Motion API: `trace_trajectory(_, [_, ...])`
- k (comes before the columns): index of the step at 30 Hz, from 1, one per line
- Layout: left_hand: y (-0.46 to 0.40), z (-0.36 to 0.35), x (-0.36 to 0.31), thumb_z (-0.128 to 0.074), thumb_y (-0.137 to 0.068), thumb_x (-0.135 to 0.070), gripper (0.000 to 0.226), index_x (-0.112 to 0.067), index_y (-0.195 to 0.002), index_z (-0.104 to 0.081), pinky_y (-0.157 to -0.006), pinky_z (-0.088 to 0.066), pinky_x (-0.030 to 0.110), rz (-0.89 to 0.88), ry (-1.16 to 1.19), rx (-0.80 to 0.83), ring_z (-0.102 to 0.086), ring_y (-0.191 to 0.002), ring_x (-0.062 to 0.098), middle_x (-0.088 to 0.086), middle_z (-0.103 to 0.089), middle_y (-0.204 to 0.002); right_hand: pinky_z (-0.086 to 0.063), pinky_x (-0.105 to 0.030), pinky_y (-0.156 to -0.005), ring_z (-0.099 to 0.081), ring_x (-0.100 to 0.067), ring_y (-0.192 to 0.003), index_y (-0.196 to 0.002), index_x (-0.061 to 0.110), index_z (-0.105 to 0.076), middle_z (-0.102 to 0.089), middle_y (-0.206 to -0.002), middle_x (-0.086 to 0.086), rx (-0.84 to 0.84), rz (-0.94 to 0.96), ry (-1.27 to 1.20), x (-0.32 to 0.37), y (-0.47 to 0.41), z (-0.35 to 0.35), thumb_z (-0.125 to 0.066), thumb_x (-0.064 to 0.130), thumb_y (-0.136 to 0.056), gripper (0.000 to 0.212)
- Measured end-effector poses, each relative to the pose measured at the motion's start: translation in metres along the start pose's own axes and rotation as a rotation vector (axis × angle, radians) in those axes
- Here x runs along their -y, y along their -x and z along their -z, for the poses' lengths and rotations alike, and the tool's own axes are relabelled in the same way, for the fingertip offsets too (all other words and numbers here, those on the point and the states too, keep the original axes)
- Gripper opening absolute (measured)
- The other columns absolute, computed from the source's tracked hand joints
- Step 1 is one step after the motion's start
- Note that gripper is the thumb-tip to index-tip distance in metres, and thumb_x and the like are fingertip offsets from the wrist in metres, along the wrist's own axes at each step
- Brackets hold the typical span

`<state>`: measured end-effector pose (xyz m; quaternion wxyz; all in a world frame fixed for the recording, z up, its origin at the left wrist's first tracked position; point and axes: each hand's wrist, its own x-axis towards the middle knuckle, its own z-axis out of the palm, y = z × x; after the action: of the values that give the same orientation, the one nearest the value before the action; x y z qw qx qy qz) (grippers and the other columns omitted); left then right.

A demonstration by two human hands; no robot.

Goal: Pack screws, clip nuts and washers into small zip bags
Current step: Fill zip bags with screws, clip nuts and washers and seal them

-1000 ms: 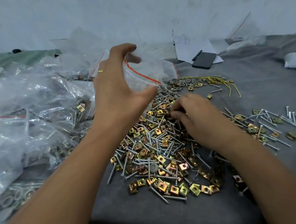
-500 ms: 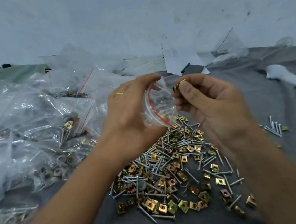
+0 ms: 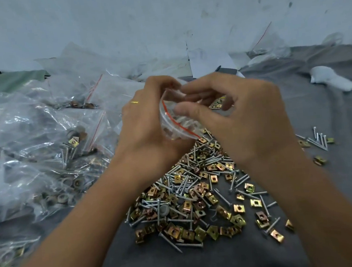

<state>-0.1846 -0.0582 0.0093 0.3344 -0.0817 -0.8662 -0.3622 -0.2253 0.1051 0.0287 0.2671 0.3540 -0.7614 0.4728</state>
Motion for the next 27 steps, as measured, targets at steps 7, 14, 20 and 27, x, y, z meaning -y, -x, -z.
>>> trace_trajectory(7, [-0.003,0.012,0.013,-0.087,-0.07,-0.02,0.072,-0.029,-0.128,-0.047,-0.082,-0.045,0.008,0.079,0.064,-0.071,-0.064,-0.112,0.001,-0.013,-0.071,-0.11,-0.045,-0.013,-0.065,-0.064,0.0,-0.069,-0.092,0.028,-0.08,-0.072,-0.077,0.014,0.188,-0.239,-0.006,-0.044,0.007,0.007,-0.078,0.028,-0.092,0.001])
trace_trajectory(14, [-0.001,0.022,0.025,-0.082,-0.076,-0.013,0.067,-0.017,-0.132,-0.047,-0.085,-0.045,0.011,0.091,0.065,-0.126,-0.064,-0.106,0.006,-0.007,-0.071,-0.11,-0.04,-0.008,-0.056,-0.059,0.012,-0.074,-0.081,0.042,-0.079,-0.066,-0.075,0.034,0.796,-0.331,0.268,-0.057,0.013,0.006,-0.092,0.033,-0.076,0.017])
trace_trajectory(20, [-0.002,0.023,0.025,-0.082,-0.079,-0.007,0.066,-0.014,-0.134,-0.047,-0.088,-0.045,0.016,0.109,0.038,-0.125,-0.063,-0.108,0.004,-0.005,-0.071,-0.111,-0.037,-0.012,-0.056,-0.058,0.014,-0.067,-0.083,0.056,-0.075,-0.069,-0.074,0.032,0.881,-0.377,0.281,-0.058,0.013,0.023,-0.092,0.034,-0.076,0.028])
trace_trajectory(27, [-0.002,0.019,0.024,-0.081,-0.077,-0.007,0.066,-0.017,-0.133,-0.048,-0.08,-0.042,0.008,0.122,0.037,-0.127,-0.063,-0.101,0.003,-0.006,-0.071,-0.11,-0.043,-0.02,-0.056,-0.062,0.002,-0.07,-0.077,0.047,-0.079,-0.071,-0.074,0.022,0.826,-0.363,0.411,-0.049,0.014,0.004,-0.093,0.053,-0.067,0.018])
